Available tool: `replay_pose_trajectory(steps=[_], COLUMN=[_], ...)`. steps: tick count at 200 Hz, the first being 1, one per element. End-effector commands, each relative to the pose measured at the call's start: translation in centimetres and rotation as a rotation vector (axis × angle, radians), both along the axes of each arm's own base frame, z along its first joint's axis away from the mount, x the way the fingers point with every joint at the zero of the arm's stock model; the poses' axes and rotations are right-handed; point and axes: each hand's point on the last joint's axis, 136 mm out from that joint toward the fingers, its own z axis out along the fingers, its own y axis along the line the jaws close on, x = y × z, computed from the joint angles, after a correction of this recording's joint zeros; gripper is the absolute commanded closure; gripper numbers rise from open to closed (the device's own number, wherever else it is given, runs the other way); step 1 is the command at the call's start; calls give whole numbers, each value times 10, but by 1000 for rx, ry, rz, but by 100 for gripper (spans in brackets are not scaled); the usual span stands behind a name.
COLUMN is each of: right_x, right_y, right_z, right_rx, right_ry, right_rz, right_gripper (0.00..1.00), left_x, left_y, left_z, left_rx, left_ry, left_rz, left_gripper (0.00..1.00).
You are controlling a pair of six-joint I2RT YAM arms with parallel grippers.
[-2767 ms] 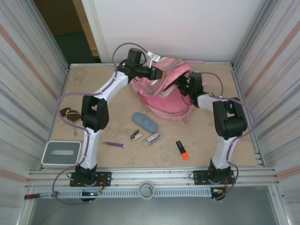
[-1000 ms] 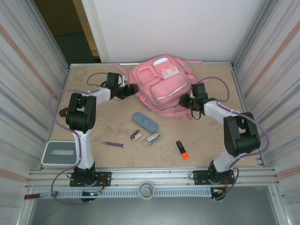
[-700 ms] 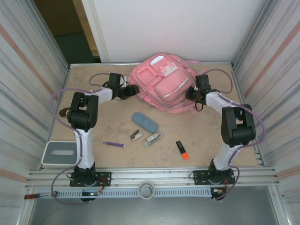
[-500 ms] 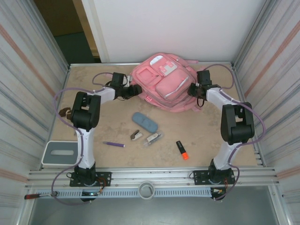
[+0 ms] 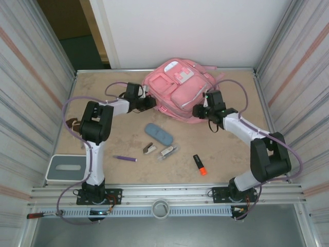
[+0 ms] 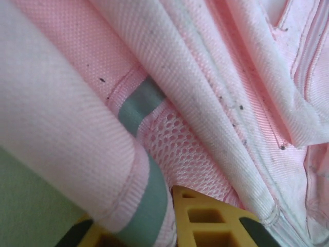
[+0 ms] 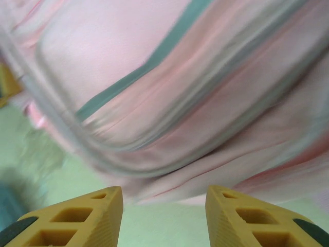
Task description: Pack books, pencil case, and school supplies into a backpack
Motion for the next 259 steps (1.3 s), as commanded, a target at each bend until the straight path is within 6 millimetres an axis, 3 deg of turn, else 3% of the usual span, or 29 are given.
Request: replay_pose_trajectory(steps=[1, 29, 57, 99, 145, 184, 211, 259], right_x=[-24, -51, -49, -37, -37, -19, -11, 2], right_y=[37, 87, 111, 122, 138, 140, 145, 136], right_z=[0, -17, -38, -52, -58, -52, -60, -65], right_rx=[84, 143, 143, 88, -33, -161, -215, -268], right_ry=[-20, -7, -2, -55, -212, -369, -408, -475], right_rz=[142, 304, 352, 378, 417, 342, 343, 240], right_gripper=[55, 54, 55, 62, 59, 61, 59, 58], left_x=[-24, -47, -60, -68, -68, -65, -65, -66], left_y=[-15, -28, -37, -41, -45, -47, -51, -52], left_z=[46, 71, 90, 103, 118, 127, 136, 144], left_rx=[-50, -84, -105, -127, -155, -161, -192, -197], left_ry=[-75, -116, -145, -153, -169, -180, -186, -201], left_rz=[-68, -113, -146, -161, -171, -177, -183, -188], left_gripper=[91, 97, 100, 100, 100, 100, 100, 100])
